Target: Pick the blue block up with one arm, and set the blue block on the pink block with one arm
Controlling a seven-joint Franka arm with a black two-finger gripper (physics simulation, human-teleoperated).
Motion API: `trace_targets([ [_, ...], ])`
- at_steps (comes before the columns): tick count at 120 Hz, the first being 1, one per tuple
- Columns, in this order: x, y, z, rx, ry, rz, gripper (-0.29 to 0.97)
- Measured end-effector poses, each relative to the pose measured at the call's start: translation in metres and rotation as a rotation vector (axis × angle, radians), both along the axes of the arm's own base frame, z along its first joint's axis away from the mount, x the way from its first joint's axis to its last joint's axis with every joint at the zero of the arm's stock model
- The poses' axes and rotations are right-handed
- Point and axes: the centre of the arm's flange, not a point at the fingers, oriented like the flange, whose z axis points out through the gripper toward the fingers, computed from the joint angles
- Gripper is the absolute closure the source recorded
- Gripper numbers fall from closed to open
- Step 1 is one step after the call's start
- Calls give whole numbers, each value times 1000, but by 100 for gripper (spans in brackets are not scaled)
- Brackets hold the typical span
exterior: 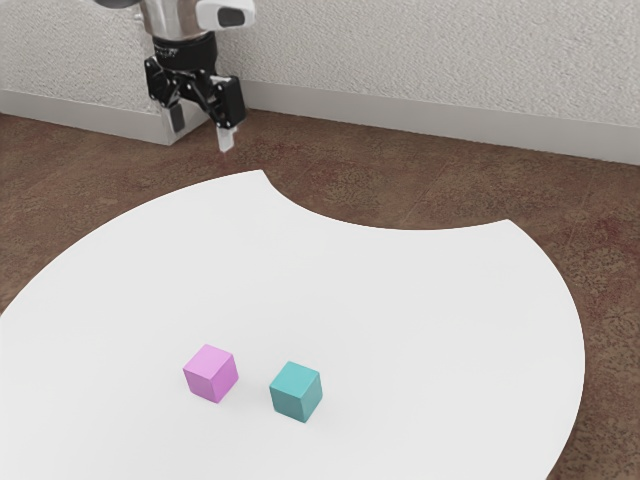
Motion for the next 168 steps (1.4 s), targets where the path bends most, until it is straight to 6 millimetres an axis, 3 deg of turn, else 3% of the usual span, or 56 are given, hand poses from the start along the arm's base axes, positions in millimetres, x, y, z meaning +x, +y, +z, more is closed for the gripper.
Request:
trace_targets([
  [22,4,22,2,-4,-17,31,0],
  [25,3,25,11,-6,-34,35,0],
  [35,-10,34,69,-22,-139,47,0],
  [41,-17,37,90,-29,-171,50,0],
  [49,-23,38,102,-32,-185,49,0],
  [58,-25,33,100,-32,-172,37,0],
  [68,-16,18,85,-32,-132,6,0],
  [83,12,-20,40,-34,-43,-66,0],
  [100,41,-21,-3,-35,1,-71,0],
  [111,39,-26,-43,-21,33,-82,0],
  [137,29,-32,-101,-14,13,-106,0],
  [147,29,-33,-133,-30,10,-110,0],
  [168,28,-27,-181,-66,-7,-95,0],
])
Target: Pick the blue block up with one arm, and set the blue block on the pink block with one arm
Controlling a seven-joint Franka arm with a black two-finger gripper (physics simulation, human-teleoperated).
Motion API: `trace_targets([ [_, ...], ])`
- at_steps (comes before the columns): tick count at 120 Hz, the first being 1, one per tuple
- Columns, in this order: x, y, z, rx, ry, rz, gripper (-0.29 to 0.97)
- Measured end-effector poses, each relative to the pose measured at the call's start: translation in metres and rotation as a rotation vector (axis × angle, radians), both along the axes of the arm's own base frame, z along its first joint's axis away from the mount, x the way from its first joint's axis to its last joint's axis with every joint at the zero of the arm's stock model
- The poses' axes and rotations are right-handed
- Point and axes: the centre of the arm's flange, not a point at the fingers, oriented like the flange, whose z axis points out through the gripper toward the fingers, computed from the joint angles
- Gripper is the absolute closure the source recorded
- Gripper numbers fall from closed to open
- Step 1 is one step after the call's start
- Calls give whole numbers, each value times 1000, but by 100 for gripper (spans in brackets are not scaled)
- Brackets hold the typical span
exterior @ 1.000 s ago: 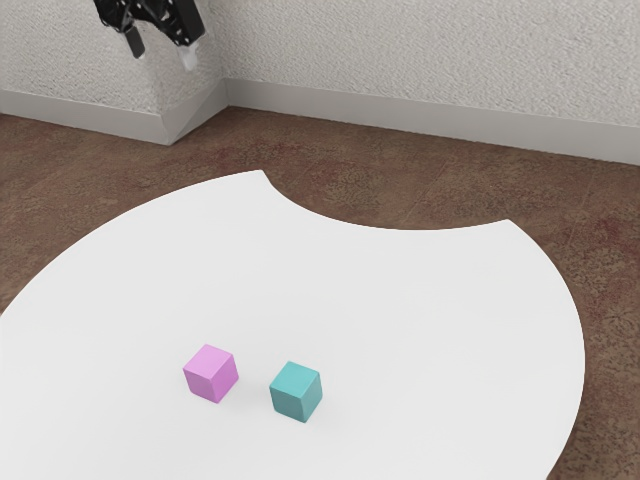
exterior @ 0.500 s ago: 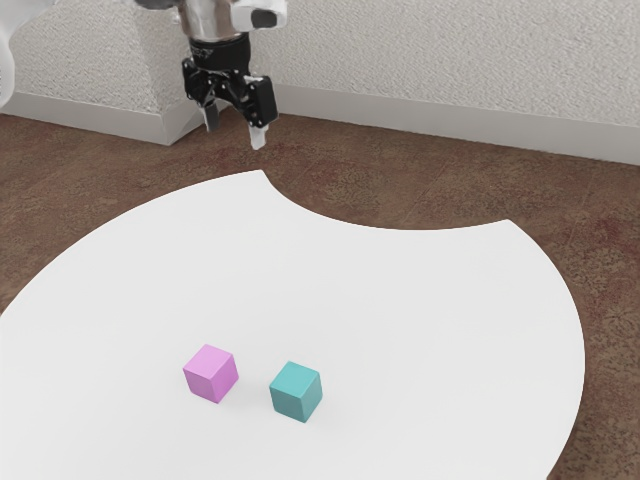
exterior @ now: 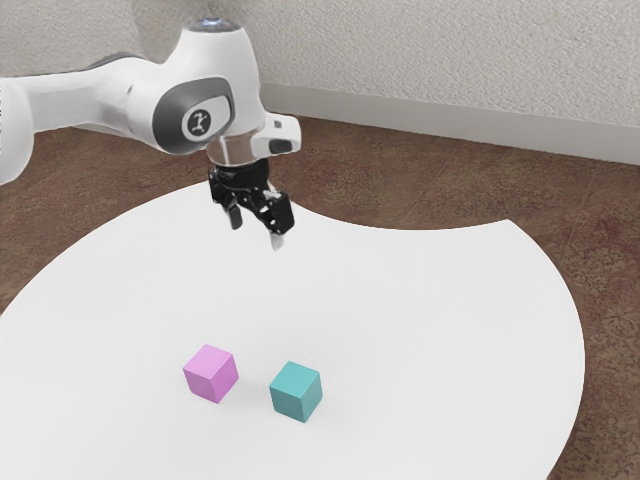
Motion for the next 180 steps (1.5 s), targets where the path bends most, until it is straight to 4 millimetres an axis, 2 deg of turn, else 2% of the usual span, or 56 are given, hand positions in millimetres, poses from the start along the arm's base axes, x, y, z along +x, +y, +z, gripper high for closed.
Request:
trace_targets([
  [14,-5,4,-26,-11,-16,5,0],
  [25,-4,4,-39,-21,-40,4,0],
  [37,-8,-1,-65,-36,-45,0,0],
  [56,-17,-22,-84,-75,-65,-23,0],
  [70,-32,-40,-105,-94,-47,-44,0],
  [104,-53,-59,-129,-120,-49,-63,0],
  [127,-62,-52,-153,-128,-34,-44,0],
  [153,-66,-41,-167,-130,-39,-23,0],
  [180,-80,-65,-186,-149,-33,-56,1],
])
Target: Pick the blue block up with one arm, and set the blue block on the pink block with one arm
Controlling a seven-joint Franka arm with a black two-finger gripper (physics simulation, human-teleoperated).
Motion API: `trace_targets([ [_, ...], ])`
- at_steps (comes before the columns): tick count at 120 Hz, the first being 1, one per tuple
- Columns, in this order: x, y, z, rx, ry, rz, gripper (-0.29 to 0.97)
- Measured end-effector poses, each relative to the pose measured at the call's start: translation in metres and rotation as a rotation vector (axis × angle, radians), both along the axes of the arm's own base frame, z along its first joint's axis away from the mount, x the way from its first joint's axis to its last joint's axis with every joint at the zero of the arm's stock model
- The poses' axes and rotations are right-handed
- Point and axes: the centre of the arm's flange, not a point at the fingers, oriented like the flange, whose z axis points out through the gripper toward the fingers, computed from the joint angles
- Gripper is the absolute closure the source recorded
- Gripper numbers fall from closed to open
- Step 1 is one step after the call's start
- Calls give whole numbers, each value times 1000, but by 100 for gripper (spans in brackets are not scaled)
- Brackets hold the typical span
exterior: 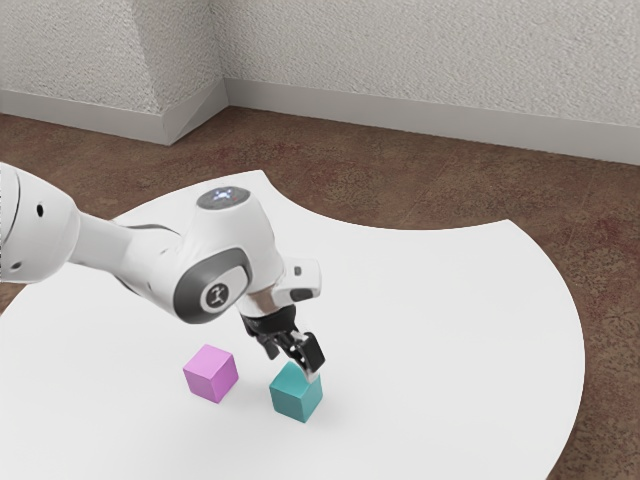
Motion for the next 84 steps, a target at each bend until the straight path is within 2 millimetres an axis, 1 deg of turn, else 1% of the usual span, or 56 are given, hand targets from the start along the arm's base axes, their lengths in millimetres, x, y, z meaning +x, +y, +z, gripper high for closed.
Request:
trace_targets([
  [9,-2,-3,-5,-3,2,-3,1],
  [31,0,6,-16,-5,15,19,1],
  [58,0,6,-26,-8,26,22,1],
  [84,4,8,-41,-12,44,31,1],
])
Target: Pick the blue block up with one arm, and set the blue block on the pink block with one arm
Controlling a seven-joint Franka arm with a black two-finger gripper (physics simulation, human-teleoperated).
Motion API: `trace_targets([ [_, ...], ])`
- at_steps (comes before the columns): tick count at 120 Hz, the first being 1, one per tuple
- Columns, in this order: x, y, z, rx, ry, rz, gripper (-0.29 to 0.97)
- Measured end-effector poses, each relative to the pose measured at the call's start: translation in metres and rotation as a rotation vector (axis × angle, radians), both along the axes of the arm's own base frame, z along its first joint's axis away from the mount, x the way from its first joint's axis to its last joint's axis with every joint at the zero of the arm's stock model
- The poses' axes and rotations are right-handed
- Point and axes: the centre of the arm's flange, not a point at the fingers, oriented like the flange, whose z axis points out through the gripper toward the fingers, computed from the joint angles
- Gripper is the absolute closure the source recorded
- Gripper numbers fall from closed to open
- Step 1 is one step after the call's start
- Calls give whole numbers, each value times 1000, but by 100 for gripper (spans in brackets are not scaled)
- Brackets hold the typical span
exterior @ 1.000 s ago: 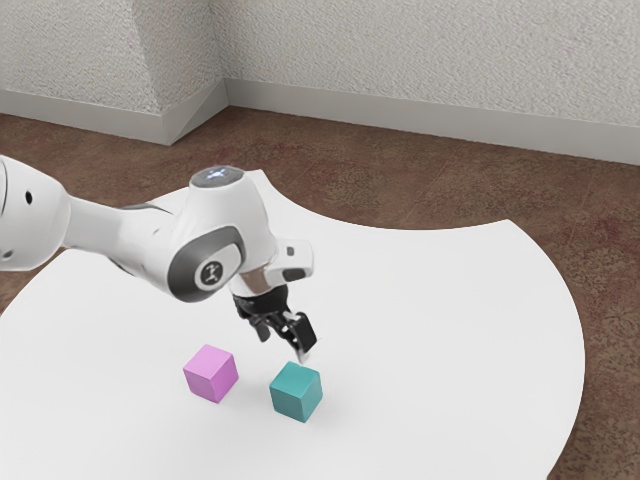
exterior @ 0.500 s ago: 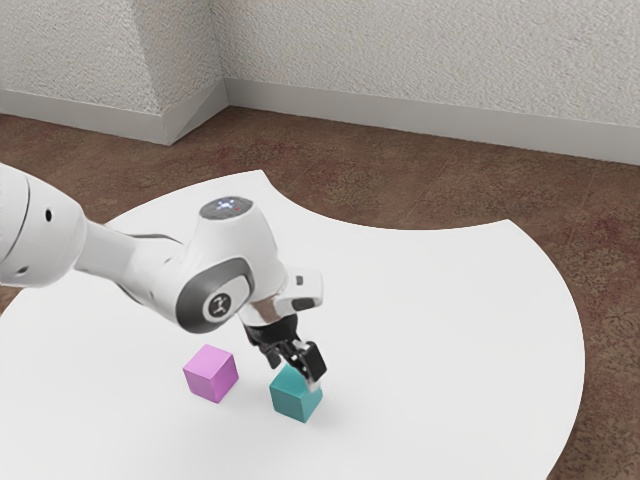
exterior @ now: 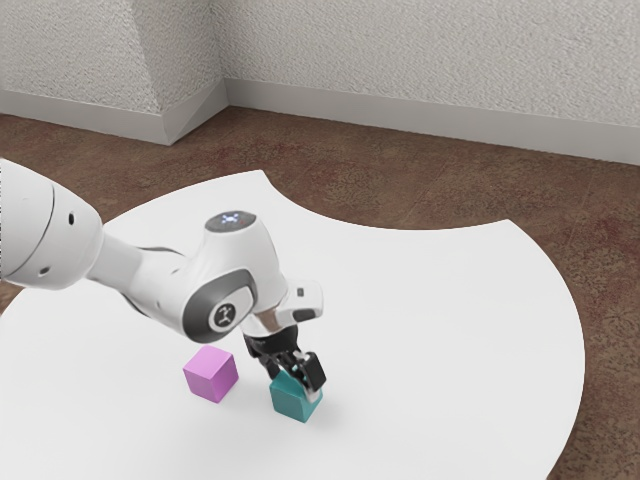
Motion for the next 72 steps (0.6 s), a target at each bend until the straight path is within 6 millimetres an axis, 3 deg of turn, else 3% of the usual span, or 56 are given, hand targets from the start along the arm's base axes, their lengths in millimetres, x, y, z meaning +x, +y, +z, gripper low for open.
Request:
trace_targets([
  [72,10,5,-17,-5,20,16,5],
])
